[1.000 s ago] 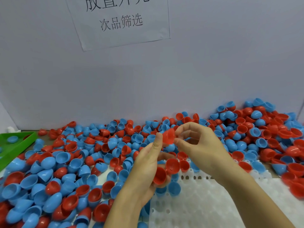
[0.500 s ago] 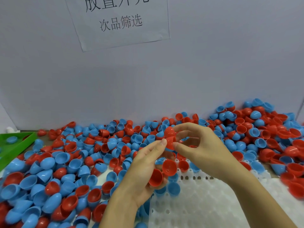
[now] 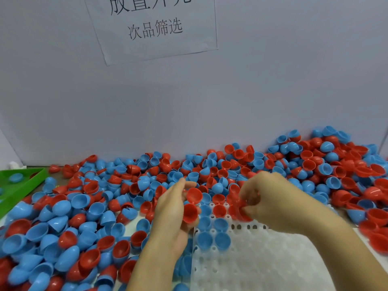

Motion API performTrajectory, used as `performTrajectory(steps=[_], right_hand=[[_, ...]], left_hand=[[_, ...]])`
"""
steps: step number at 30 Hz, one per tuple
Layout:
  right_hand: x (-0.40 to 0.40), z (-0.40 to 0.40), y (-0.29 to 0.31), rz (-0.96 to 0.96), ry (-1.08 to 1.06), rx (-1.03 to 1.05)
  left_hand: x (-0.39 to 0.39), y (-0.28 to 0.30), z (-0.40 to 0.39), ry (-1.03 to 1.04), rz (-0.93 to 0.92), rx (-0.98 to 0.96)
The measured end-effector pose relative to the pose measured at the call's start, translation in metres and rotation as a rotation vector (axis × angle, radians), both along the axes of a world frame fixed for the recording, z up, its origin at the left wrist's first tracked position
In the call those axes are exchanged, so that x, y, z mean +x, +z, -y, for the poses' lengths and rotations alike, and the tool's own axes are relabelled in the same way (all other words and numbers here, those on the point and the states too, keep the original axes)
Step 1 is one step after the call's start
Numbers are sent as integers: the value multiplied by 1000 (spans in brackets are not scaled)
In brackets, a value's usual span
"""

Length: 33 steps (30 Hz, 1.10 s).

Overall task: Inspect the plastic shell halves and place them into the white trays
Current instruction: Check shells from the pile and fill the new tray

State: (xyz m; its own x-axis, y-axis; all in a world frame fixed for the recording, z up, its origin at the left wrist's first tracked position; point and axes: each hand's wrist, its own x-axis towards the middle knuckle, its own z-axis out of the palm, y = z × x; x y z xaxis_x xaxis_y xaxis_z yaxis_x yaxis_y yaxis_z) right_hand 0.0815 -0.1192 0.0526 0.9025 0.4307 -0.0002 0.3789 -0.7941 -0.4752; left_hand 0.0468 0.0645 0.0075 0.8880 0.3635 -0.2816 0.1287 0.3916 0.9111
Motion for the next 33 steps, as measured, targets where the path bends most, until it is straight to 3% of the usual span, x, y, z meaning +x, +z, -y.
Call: performTrajectory(steps=[5, 11, 14, 18, 23, 27, 33], right_hand=[[-14, -27, -20, 102, -52, -404], [-16, -28, -19, 44, -27, -437], [-13, -21, -8, 63, 24, -254], [-14, -29, 0, 123, 159, 216], [-10, -42, -19, 219, 135, 217], [-3, -34, -20, 233, 44, 379], [0, -27, -14, 188, 67, 430]], left_hand=[[1, 0, -2, 65, 30, -172], [3, -3, -3, 38, 38, -211], [4, -4, -1, 34, 37, -172], [4, -8, 3, -4, 76, 16], [2, -4, 12, -65, 178, 180], [0, -1, 11, -139, 253, 70], [0, -3, 10, -215, 314, 53]])
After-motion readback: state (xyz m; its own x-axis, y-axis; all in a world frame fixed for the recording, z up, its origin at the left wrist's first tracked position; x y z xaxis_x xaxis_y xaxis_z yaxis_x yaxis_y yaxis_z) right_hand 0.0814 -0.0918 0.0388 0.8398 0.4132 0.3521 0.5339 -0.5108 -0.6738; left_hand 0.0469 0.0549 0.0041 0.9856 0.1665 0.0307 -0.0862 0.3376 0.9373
